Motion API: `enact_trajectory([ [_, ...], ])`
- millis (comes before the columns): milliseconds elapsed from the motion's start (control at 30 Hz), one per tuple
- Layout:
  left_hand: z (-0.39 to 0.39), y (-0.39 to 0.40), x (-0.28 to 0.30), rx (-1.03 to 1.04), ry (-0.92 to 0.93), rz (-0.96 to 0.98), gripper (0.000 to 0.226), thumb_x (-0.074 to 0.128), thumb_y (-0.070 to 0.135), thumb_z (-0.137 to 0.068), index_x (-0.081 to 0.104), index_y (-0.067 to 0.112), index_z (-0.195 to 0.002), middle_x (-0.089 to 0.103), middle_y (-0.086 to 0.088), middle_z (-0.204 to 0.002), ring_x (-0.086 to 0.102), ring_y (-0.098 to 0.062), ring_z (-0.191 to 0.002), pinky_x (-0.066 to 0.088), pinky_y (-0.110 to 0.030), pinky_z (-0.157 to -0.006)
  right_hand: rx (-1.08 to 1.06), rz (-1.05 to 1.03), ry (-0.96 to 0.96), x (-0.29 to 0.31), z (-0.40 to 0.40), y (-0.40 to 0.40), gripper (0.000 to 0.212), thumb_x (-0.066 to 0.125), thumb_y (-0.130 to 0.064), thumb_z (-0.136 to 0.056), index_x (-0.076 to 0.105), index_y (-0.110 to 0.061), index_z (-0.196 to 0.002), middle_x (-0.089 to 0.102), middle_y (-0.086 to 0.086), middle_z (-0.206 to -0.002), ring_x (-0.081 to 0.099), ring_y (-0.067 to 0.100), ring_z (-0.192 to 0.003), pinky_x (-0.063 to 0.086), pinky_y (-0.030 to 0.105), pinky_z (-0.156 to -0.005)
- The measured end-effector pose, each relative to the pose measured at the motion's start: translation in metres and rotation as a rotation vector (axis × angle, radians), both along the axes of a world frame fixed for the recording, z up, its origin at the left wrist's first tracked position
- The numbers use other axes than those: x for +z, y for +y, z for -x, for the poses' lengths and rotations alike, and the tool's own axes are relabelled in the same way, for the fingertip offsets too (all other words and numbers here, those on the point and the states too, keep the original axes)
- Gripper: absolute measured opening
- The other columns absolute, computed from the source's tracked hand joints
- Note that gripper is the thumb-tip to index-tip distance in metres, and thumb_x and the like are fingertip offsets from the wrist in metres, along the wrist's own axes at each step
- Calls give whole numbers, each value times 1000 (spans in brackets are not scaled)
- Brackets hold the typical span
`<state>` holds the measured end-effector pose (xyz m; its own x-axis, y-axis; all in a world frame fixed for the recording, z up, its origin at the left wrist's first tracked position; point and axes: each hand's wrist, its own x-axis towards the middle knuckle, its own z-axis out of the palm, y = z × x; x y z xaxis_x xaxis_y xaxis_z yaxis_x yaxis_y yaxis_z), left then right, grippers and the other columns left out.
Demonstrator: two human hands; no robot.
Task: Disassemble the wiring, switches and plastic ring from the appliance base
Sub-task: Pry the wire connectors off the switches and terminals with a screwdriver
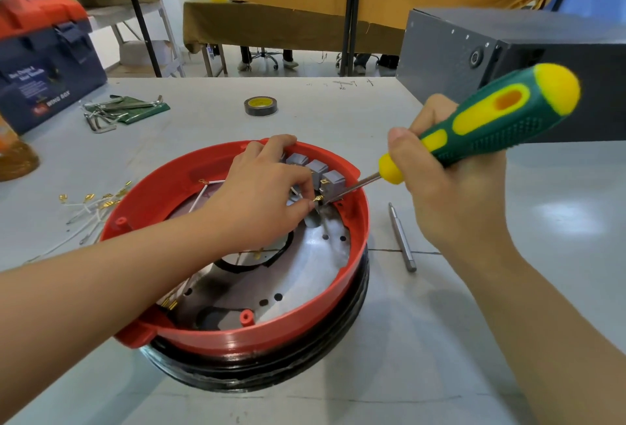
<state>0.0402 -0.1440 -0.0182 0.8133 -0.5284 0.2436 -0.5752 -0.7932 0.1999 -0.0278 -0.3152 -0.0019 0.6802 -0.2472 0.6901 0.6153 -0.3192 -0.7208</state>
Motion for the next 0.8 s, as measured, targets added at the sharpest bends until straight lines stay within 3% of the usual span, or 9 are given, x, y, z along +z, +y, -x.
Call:
enact_trajectory([
  [133,0,0,1,-6,4,7,9,59,35,-88,66,30,-93,22,-1,-153,25,-24,-132,21,-36,-105,-4,32,-37,2,1,-7,30,55,-4,-85,42,-17,-61,44,-14,-51,48,2,-51,37,9,-57],
  [233,1,0,0,-7,7,7,8,59,34,-88,65,31,-92,22,-1,-153,26,-25,-132,21,-37,-105,-8,73,-39,2,3,-7,26,56,-5,-84,44,-9,-62,48,4,-56,50,15,-54,40,14,-58],
  [300,1,0,1,-8,6,4,8,59,34,-87,65,31,-91,22,-1,-153,25,-25,-132,21,-37,-105,-3,116,-49,2,4,-6,24,56,-4,-84,46,-9,-63,48,10,-57,47,13,-54,38,12,-57],
  [533,1,0,0,-10,2,0,4,59,34,-87,63,32,-89,22,-2,-153,26,-25,-132,22,-37,-105,25,142,-47,1,3,-2,28,57,-8,-85,42,-17,-63,46,0,-57,50,20,-56,40,14,-58],
  [700,1,0,0,-11,1,10,7,60,33,-87,65,31,-92,23,-1,-153,25,-24,-131,21,-36,-105,7,106,-50,0,3,-3,29,56,-7,-85,41,-19,-63,43,-3,-56,45,9,-53,37,13,-59],
  [800,1,0,0,-10,0,9,9,59,34,-87,65,31,-92,22,0,-153,25,-24,-131,21,-36,-104,-11,64,-17,1,1,-3,29,56,-10,-84,41,-18,-61,43,-10,-54,46,12,-53,39,16,-57],
])
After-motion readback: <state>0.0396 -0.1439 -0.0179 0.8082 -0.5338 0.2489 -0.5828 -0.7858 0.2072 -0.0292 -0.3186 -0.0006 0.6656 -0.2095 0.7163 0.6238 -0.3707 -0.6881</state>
